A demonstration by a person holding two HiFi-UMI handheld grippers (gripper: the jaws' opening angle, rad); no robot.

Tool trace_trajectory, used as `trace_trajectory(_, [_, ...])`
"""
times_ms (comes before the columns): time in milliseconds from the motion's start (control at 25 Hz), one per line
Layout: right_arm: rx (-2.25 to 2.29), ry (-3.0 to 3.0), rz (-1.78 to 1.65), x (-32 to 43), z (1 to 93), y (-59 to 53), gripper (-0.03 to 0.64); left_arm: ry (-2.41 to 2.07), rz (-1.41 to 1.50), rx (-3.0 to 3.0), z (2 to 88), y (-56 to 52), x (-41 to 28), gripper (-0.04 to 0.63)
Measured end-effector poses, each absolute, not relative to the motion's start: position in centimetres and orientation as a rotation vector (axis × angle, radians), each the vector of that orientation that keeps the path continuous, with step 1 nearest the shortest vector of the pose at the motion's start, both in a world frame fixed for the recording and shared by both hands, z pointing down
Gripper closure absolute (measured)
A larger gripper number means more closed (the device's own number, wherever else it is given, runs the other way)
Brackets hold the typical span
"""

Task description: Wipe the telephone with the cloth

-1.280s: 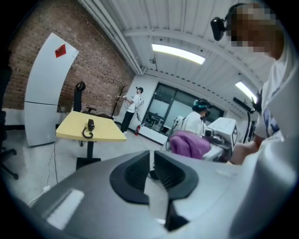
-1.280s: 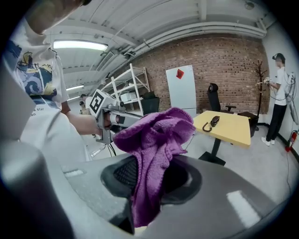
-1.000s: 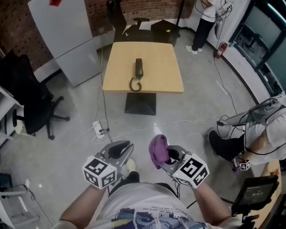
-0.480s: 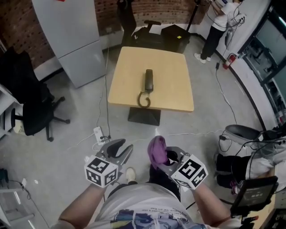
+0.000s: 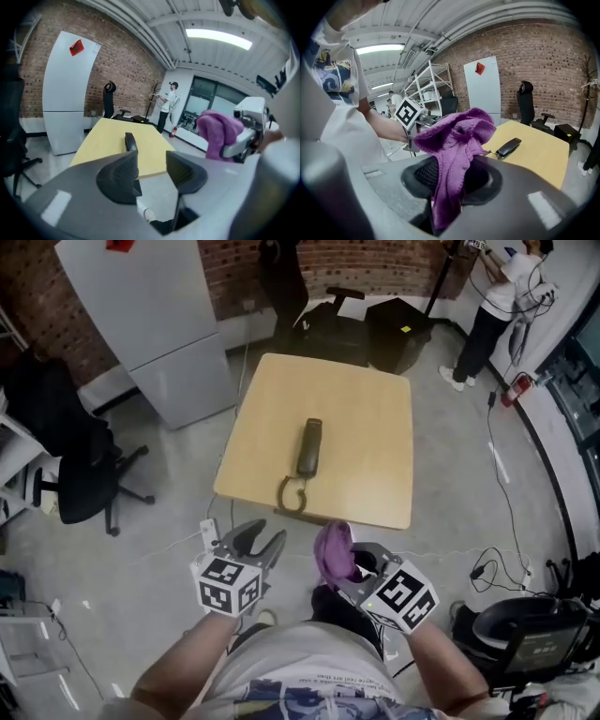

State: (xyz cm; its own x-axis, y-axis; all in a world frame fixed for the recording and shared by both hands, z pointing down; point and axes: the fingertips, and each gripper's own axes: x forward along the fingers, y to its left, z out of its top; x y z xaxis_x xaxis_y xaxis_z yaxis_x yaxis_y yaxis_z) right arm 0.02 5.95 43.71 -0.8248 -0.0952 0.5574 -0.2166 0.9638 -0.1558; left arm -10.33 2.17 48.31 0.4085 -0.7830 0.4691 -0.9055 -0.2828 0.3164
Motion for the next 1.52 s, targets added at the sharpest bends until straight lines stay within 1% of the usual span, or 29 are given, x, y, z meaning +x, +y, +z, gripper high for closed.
trace_trajectory(40, [0.201, -2.542, 0.288, 0.6, 43.6, 4.8, 0.505, -1.45, 0.307, 2.105, 48.7, 0.7, -10.0, 0.402])
trace_trajectory(200, [0.148, -2.553, 0.304, 3.0, 43.9, 0.7, 0.505, -1.532, 0.373, 2.019, 50.8, -5.4, -8.9, 0.359])
trace_trajectory(440, [0.119, -2.549, 0.366, 6.7, 44.6, -3.4, 0.505, -1.637, 0.515, 1.898, 54.1, -12.4, -8.4, 0.327])
trace_trajectory(600, [0.155, -2.548, 0.399, 8.5, 45.1, -5.0, 0.505, -1.676, 0.597, 1.821, 57.0, -15.4, -9.6, 0.316])
trace_trajectory(880, [0.237, -2.522, 0.471, 10.0, 45.2, -6.3, 0.505, -1.679, 0.639, 1.745, 61.0, -19.9, -10.5, 0.293])
trace_trajectory(1160, [0.349, -2.476, 0.514, 10.9, 44.6, -7.0, 0.505, -1.662, 0.689, 1.732, 63.6, -21.4, -10.4, 0.295])
trace_trajectory(1280, [0.37, -2.45, 0.532, 11.2, 44.6, -7.6, 0.505, -1.632, 0.678, 1.742, 63.6, -22.2, -9.2, 0.308])
trace_trajectory(1320, [0.376, -2.445, 0.536, 11.2, 44.6, -7.8, 0.505, -1.623, 0.677, 1.748, 63.4, -22.4, -8.8, 0.328])
trace_trajectory(1520, [0.399, -2.422, 0.533, 9.9, 44.7, -6.6, 0.505, -1.61, 0.669, 1.78, 63.2, -21.2, -9.0, 0.339])
